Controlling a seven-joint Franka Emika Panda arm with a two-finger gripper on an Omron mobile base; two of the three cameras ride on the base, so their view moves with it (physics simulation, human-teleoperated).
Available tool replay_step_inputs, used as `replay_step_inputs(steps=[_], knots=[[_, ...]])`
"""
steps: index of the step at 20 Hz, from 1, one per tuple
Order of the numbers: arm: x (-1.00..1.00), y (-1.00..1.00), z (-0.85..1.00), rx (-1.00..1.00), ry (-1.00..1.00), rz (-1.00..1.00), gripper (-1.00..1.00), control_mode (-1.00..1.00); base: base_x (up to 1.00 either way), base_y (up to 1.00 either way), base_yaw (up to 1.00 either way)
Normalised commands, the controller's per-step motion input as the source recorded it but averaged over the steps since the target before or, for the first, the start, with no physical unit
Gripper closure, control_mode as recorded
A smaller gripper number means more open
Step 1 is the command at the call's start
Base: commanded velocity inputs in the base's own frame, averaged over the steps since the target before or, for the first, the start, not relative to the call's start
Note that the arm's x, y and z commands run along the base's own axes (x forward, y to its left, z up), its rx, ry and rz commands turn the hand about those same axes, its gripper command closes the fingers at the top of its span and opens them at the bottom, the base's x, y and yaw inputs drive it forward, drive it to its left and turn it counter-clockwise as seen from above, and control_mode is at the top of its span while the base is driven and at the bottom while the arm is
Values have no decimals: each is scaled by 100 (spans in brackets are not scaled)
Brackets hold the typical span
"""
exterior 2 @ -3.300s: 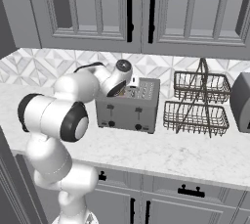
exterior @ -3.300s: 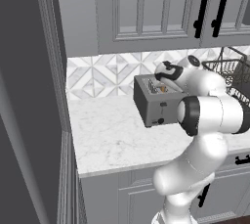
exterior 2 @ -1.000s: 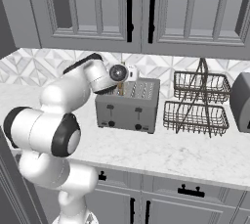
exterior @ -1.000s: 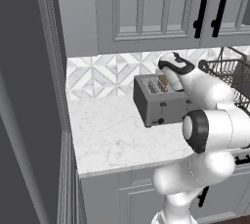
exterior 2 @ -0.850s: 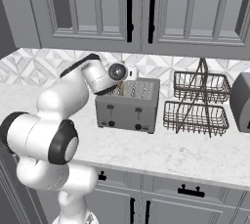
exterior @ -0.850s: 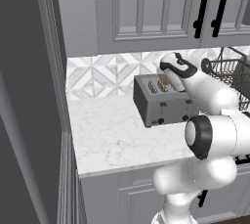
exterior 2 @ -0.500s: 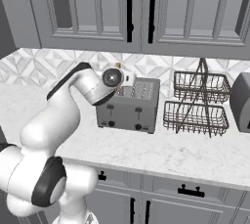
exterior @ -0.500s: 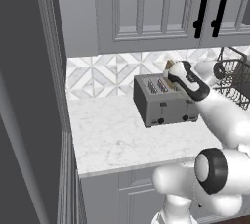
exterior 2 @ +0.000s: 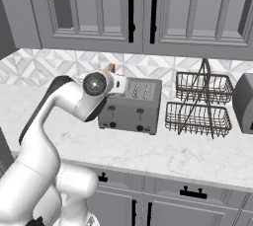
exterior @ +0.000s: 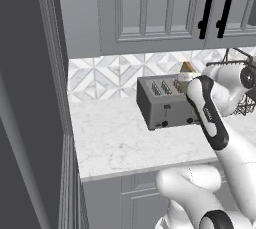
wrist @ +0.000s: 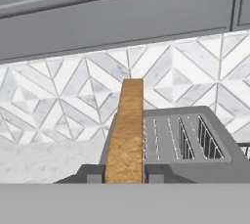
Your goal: Start the toaster. Once the lever pops up, take the bread to the plate on the dining counter.
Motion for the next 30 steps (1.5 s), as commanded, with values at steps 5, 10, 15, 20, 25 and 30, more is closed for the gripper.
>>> replay_step_inputs(steps=[5, 10, 15, 20, 25, 30], knots=[[-100, 1, 10, 1, 14, -6, 100, -100, 0, 0, 0], [-100, 4, 4, 0, 24, -6, 100, -100, 0, 0, 0], [-100, 4, 11, 0, 28, -5, 100, -100, 0, 0, 0], [-65, 7, 1, 0, 38, -1, 100, -100, 0, 0, 0], [-52, 0, 0, 0, 19, 0, 100, 100, -10, 0, 0], [0, 0, 0, 0, 0, 0, 100, 100, -29, -29, -34]])
